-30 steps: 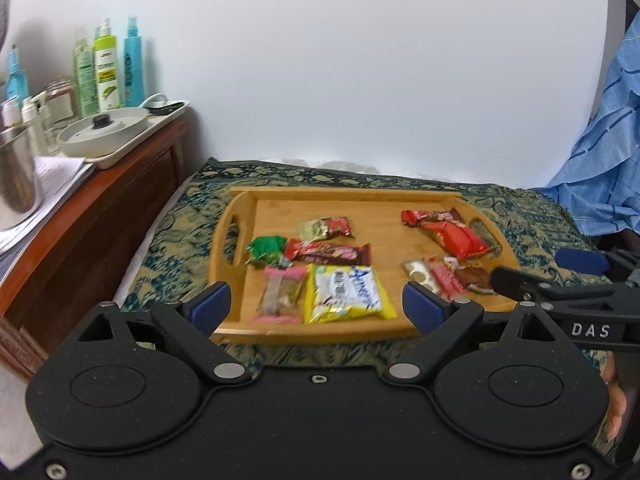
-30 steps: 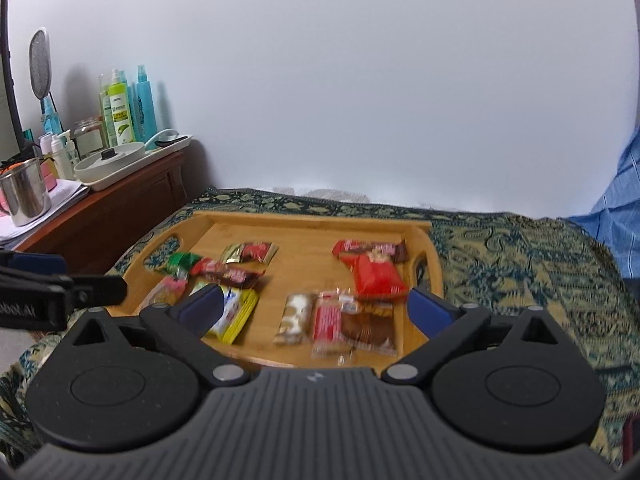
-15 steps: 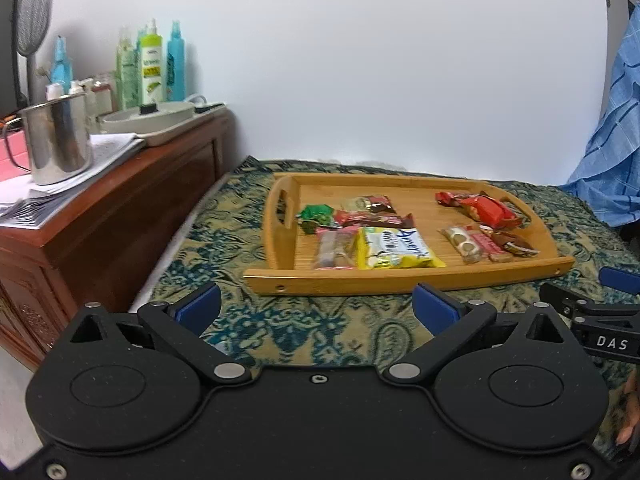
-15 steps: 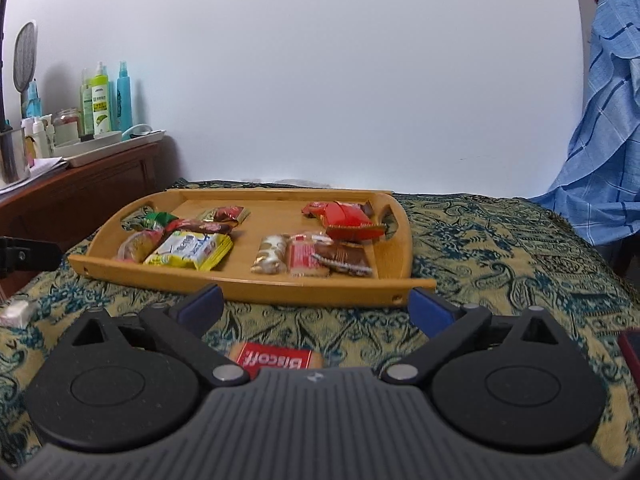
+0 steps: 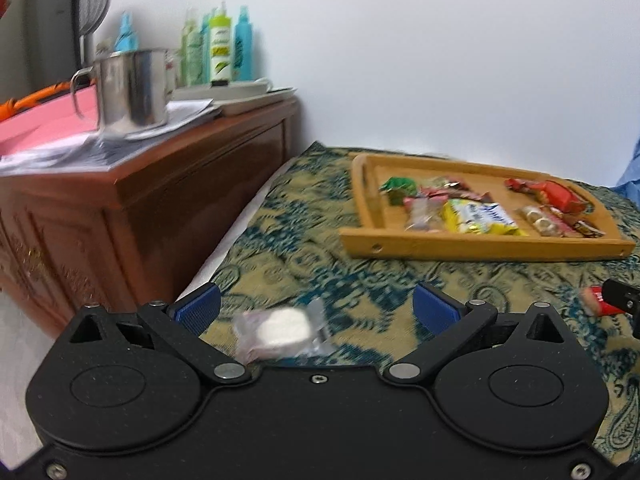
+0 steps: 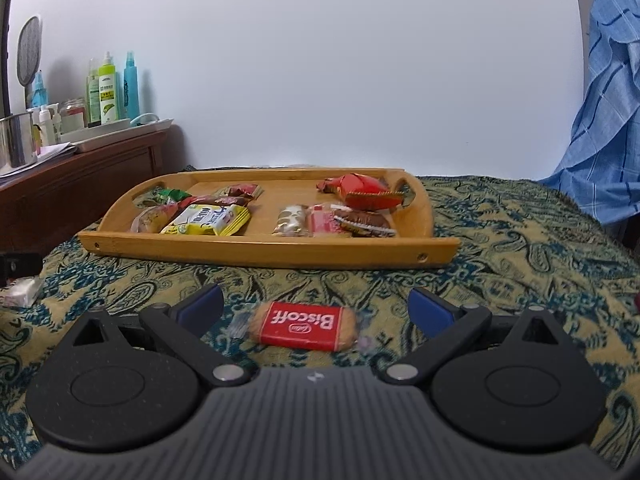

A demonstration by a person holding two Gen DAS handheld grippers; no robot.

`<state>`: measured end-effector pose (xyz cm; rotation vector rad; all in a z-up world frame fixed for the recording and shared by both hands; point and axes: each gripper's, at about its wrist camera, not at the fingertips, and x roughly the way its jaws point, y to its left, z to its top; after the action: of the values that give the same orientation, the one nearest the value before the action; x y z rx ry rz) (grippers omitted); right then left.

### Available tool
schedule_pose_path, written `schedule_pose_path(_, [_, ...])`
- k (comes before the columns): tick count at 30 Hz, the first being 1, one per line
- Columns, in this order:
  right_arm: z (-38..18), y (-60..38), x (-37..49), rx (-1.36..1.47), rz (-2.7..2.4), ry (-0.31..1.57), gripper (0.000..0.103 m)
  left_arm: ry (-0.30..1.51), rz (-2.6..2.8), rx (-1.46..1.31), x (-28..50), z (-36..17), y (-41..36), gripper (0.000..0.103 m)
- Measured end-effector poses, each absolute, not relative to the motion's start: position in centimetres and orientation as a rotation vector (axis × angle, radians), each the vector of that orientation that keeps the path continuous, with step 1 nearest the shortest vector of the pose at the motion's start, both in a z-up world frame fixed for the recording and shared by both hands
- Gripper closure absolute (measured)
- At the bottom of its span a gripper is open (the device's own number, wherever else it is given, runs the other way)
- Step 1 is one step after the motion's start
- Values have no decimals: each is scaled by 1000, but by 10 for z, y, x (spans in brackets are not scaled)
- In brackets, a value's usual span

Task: Organize snacks
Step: 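Withdraw both open tools back toward the last snacks on the bedspread, then grasp the white wrapped pastry with the left tool while the right tool grasps the red Biscoff pack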

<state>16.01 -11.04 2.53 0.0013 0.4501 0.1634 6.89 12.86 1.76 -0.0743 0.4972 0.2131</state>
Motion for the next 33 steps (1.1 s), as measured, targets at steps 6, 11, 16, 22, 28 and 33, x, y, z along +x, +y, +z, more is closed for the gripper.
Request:
schedule_pose_path(6, [19, -105, 161, 21, 164, 467, 0, 546, 247, -85, 73, 6, 137, 1])
schedule_pose_path(11, [16, -103, 165, 53, 162, 482, 0, 594, 257, -117, 81, 1, 142, 1])
schedule_pose_path(16, [13, -98, 170, 63, 161, 505, 0, 643, 261, -128, 89, -5, 144, 8])
schedule_pose_path(22, [11, -97, 175, 53, 139, 535, 5, 647, 240, -130, 89, -7, 141, 21])
schedule_pose_path(28, [12, -94, 174, 24, 133, 530, 19, 636, 234, -148, 87, -4, 141, 47])
schedule_pose_path(33, [15, -91, 170, -7, 141, 506, 38, 626, 233, -156, 84, -1, 139, 59])
